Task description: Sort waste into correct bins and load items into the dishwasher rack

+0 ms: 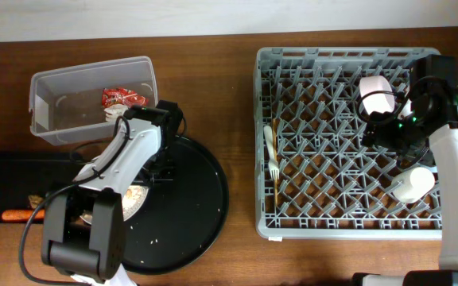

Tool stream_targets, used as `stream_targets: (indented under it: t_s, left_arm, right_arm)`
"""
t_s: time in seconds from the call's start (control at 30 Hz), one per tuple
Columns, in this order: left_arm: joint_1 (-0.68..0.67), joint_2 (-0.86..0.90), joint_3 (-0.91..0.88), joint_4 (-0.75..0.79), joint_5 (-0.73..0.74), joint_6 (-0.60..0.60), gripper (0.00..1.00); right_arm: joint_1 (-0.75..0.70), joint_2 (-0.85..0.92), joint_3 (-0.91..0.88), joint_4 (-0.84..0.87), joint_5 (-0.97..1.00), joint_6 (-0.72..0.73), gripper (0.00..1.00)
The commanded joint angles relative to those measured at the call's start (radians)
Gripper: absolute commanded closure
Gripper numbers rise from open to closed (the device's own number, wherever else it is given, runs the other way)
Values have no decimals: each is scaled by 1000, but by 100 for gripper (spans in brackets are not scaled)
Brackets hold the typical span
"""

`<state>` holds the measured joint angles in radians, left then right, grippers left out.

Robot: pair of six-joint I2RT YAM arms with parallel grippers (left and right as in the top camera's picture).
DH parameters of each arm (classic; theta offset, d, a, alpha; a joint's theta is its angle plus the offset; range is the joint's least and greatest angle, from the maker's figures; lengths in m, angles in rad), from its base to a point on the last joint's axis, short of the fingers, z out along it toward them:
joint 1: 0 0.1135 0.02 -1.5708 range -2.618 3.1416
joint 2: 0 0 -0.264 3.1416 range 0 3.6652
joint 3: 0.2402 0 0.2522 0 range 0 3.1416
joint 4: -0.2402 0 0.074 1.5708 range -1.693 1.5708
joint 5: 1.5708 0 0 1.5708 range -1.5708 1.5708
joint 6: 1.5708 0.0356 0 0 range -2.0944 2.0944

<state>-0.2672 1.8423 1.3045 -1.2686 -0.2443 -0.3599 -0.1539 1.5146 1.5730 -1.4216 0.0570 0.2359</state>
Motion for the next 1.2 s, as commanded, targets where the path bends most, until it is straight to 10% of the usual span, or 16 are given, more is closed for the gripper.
stream_targets:
  t_s: [0.0,1.17]
  left_arm:
    - [8,-40,38,-16,-49,-17,100]
    - [508,-99,229,211,122,280,100]
  right_arm:
    - [-5,-14,-3,-1,31,4,8]
    - [-4,-14,-3,-24,31,4,8]
